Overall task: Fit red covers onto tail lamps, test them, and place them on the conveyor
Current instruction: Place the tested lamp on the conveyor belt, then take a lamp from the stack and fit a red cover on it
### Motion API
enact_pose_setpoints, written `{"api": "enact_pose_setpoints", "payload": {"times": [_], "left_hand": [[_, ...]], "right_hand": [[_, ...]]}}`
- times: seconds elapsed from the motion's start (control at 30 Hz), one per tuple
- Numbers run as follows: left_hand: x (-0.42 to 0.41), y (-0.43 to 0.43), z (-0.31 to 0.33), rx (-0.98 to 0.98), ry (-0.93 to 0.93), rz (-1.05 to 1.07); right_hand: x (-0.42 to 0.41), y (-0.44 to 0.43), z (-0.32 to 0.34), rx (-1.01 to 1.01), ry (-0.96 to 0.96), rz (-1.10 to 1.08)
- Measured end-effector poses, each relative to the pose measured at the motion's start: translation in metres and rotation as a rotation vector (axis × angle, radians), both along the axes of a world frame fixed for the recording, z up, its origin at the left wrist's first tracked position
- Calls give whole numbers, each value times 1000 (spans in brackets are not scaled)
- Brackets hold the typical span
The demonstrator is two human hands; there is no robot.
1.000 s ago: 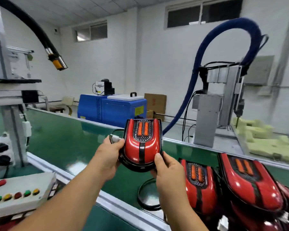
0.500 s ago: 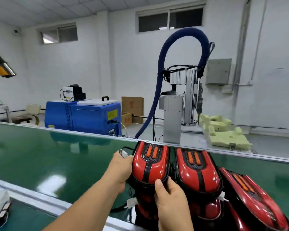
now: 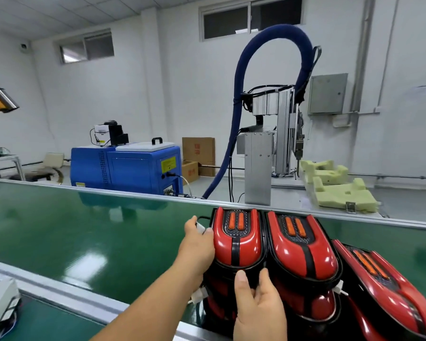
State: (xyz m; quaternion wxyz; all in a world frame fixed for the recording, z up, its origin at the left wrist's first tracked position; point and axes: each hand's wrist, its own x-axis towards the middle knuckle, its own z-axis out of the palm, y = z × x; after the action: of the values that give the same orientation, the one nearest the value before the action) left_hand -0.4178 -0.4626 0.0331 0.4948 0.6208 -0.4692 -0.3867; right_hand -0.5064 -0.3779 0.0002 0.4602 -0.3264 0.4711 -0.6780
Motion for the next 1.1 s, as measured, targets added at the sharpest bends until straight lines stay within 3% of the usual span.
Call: {"api": "enact_pose_setpoints", "payload": {"times": [0.3,0.5,0.63,0.9,1.1], "left_hand": [[19,-7,-16,95,153,-53],[18,-5,-20,161,49,-43],[14,-3,-12,83,-60,-65],[28,39,10,-84,-31,-44],[93,84,27,-220,-26,166]], "right_hand": [[3,-6,-9,-44,-48,-25],[3,-11,-9,-21,-45,-33],[5,-7,-8,-24,-42,-52],[24,0,-3,-118,-1,-73],[101,2,27,-231,96,176]]}}
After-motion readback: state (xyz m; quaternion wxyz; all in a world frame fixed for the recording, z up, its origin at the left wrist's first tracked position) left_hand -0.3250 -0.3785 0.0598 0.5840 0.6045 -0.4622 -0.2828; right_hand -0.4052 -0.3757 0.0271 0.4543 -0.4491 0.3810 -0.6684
